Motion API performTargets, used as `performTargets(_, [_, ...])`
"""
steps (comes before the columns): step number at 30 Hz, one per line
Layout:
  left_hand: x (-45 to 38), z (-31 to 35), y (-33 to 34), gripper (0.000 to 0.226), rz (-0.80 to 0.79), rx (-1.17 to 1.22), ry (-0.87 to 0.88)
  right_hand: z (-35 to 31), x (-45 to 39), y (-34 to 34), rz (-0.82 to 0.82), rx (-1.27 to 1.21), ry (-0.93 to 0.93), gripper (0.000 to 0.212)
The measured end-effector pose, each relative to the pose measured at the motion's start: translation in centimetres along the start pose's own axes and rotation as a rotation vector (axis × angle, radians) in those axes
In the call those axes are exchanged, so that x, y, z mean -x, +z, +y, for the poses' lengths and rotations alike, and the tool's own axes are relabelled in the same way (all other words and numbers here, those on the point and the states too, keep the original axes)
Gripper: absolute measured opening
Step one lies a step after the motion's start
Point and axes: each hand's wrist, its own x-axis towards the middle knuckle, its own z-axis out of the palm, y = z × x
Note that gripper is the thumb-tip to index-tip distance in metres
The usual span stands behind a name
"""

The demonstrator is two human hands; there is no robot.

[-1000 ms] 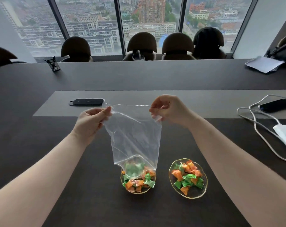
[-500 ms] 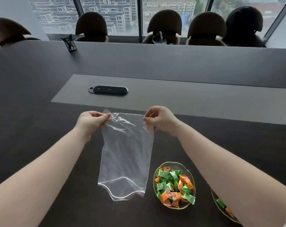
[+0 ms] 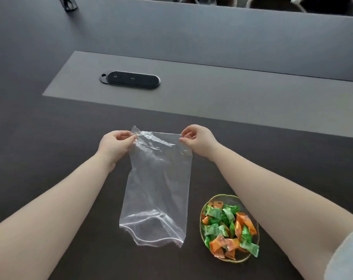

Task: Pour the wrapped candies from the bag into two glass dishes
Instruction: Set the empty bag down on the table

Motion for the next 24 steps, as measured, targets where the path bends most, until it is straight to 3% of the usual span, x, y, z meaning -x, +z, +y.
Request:
performTargets(2, [0.0, -0.1, 0.3, 0.045, 0.027, -0.099, 0.002, 0.6, -0.1, -0.2, -0.003, 0.008, 0.012, 0.022])
performTargets(4, [0.5, 0.1, 0.7, 0.051, 0.035, -0.178, 0.021, 1.1, 0.1, -0.6, 0.008, 0.029, 0.018, 0.029])
performTargets(15, [7.4, 2.1, 4.5, 0.030, -0.150, -0.248, 0.095, 4.6, 7.5, -5.8, 0.063, 0.047, 0.070, 0.026])
performTargets(24, [14.5, -0.7, 9.8, 0.027, -0.305, -0.338, 0.076, 12.2, 16.6, -10.2, 0.155, 0.044, 0.194, 0.021])
